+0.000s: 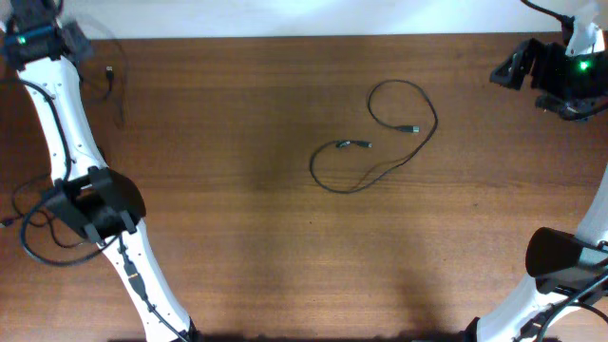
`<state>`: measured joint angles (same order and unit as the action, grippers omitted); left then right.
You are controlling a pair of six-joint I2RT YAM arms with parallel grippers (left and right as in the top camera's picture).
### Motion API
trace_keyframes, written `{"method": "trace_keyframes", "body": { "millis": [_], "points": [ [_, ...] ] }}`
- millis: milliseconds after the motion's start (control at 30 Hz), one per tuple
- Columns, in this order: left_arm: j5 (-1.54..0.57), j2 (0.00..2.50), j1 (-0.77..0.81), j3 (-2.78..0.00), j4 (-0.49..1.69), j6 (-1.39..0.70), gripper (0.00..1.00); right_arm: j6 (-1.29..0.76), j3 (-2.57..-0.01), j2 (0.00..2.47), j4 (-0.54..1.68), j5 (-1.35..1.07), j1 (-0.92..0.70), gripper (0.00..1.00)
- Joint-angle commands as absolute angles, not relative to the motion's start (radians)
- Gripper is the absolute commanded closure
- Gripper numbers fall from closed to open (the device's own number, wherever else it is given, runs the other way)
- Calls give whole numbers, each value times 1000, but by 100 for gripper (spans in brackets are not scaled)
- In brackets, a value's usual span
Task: Untangle cables
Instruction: 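Drag the black cable to the far left edge with the left gripper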
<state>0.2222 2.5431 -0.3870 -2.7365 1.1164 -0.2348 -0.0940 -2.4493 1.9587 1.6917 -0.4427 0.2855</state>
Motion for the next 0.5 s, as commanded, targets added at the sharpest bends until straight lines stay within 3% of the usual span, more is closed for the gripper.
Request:
{"method": "trace_keyframes", "body": {
  "millis": [0, 67, 167, 267, 300, 333, 400, 467],
  "points": [
    [233, 2592, -408, -2732, 1282, -581, 100, -83, -2448, 1954, 1699, -437, 281, 1],
    [232, 2617, -409, -2732, 1411, -722, 100, -83, -2448, 1954, 1699, -437, 281, 1],
    [233, 2634, -411, -2732, 1510, -752, 100, -82, -2448, 1954, 1699, -437, 281, 1],
    [233, 2636, -432, -2732, 1497, -751, 89, -82, -2448, 1954, 1699, -437, 281, 1],
    [233, 2636, -440, -2733, 1472, -740, 73, -82, -2448, 1954, 1699, -437, 281, 1],
    [233, 2636, -453, -2733, 1426, -692, 42, -82, -2448, 1954, 1699, -437, 281, 1],
    [205, 2633, -482, -2735, 1355, -514, 1, -82, -2448, 1954, 1699, -437, 281, 1],
    [53, 2619, -501, -2761, 1329, -309, 1, -82, -2448, 1954, 1698, -437, 281, 1]
  ]
}}
